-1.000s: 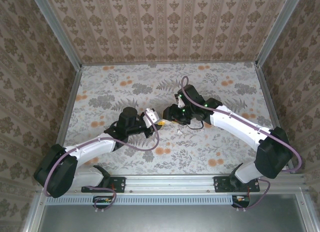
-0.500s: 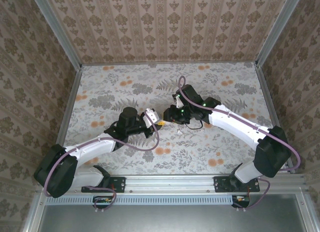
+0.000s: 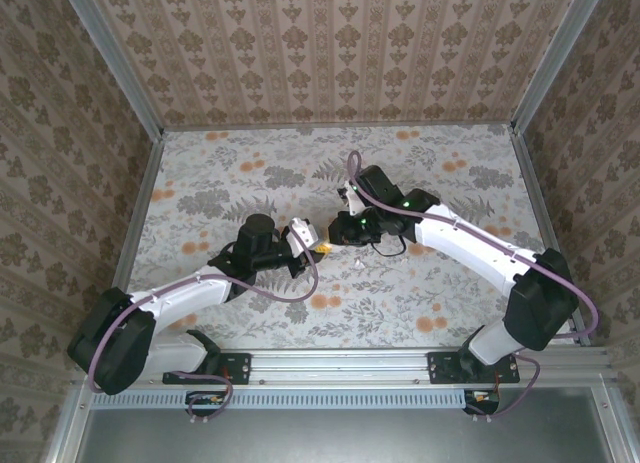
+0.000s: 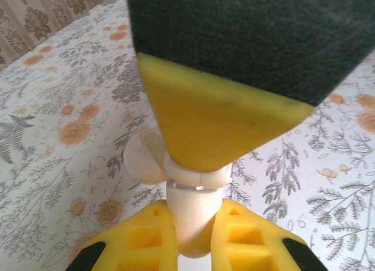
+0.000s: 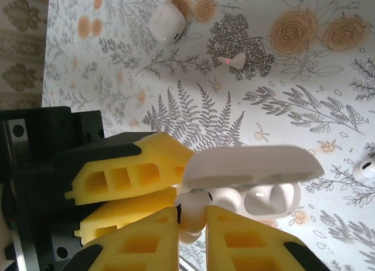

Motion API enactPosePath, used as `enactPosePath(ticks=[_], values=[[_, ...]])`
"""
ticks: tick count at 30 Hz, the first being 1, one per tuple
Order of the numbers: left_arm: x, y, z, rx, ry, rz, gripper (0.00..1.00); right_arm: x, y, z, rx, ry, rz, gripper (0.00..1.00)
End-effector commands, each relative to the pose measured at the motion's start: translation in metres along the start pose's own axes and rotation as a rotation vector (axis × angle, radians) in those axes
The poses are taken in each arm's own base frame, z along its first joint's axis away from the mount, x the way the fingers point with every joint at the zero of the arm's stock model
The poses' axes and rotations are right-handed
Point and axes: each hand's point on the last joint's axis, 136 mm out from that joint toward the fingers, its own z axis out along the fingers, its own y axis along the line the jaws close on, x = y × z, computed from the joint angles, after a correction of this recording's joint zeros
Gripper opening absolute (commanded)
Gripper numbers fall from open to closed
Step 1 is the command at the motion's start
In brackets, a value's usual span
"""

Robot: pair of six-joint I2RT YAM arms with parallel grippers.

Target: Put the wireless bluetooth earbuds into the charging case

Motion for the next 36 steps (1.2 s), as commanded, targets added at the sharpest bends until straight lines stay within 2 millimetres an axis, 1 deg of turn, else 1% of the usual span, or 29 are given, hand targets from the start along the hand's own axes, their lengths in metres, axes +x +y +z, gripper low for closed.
enactPosePath(ticks=[1,9,10,15,20,25,27,31,36], values=[[-0.027,-0.016,-0.007,0.092,-0.106,0.031,0.00,0.006,-0.005,0.005,0.033,0.063,-0.094,0.16],[-0.030,-0.015,-0.014,0.078,-0.132,0.028,0.00,0.012,-0.006,-0.003,0.049,0.097,-0.225,0.16],[-0.032,-0.019,-0.015,0.103,-0.143,0.029,0.00,0.013,-0.006,-0.003,0.046,0.099,-0.240,0.16],[-0.041,-0.026,-0.019,0.158,-0.188,0.022,0.00,0.017,-0.003,-0.004,0.017,0.112,-0.353,0.16],[-0.050,-0.033,-0.025,0.207,-0.240,0.018,0.00,0.018,-0.007,-0.005,0.020,0.102,-0.448,0.15],[-0.055,-0.038,-0.028,0.241,-0.257,0.015,0.00,0.018,-0.010,-0.011,0.031,0.087,-0.533,0.17],[-0.056,-0.039,-0.029,0.247,-0.261,0.017,0.00,0.019,-0.011,-0.012,0.032,0.088,-0.558,0.19],[-0.057,-0.038,-0.028,0.248,-0.256,0.015,0.00,0.017,-0.009,-0.017,0.031,0.082,-0.592,0.28],[-0.057,-0.037,-0.028,0.243,-0.253,0.011,0.00,0.012,-0.008,-0.026,0.058,0.046,-0.612,0.31]])
